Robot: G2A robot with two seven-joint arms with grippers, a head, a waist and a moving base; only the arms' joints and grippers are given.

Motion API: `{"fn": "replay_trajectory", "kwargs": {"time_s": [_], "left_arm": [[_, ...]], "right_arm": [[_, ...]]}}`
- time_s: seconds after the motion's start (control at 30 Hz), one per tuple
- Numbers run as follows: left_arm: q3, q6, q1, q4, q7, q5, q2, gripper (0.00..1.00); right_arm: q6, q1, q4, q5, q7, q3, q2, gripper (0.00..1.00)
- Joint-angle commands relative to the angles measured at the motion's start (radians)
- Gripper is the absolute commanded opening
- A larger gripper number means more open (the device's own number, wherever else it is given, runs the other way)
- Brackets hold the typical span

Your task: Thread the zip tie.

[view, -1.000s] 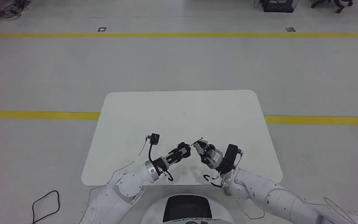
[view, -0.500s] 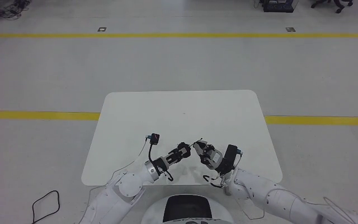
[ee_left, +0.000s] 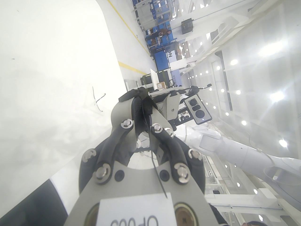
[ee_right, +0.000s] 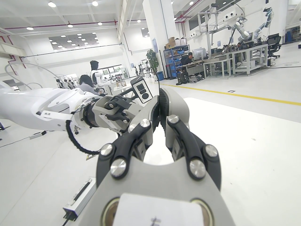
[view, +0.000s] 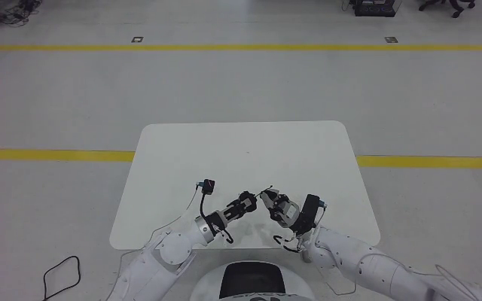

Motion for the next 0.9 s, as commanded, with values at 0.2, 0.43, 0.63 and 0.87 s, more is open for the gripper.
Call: {"fn": "replay_trajectory", "kwargs": {"time_s": [0.2,0.43,0.63,0.87], "left_arm": [[0.0,0.0,0.0,0.0,0.0,0.0,0.0,0.0],[0.0,0.0,0.0,0.0,0.0,0.0,0.0,0.0],[0.0,0.0,0.0,0.0,0.0,0.0,0.0,0.0],[0.0,0.0,0.0,0.0,0.0,0.0,0.0,0.0]], "right_arm": [[0.0,0.0,0.0,0.0,0.0,0.0,0.0,0.0],[0.0,0.0,0.0,0.0,0.0,0.0,0.0,0.0],[0.011,-0.007,-0.01,0.0,0.026,0.014,-0.001,0.0],[0.023,-0.049,-0.03,-0.051,0.02,0.077,0.005,0.0]]}}
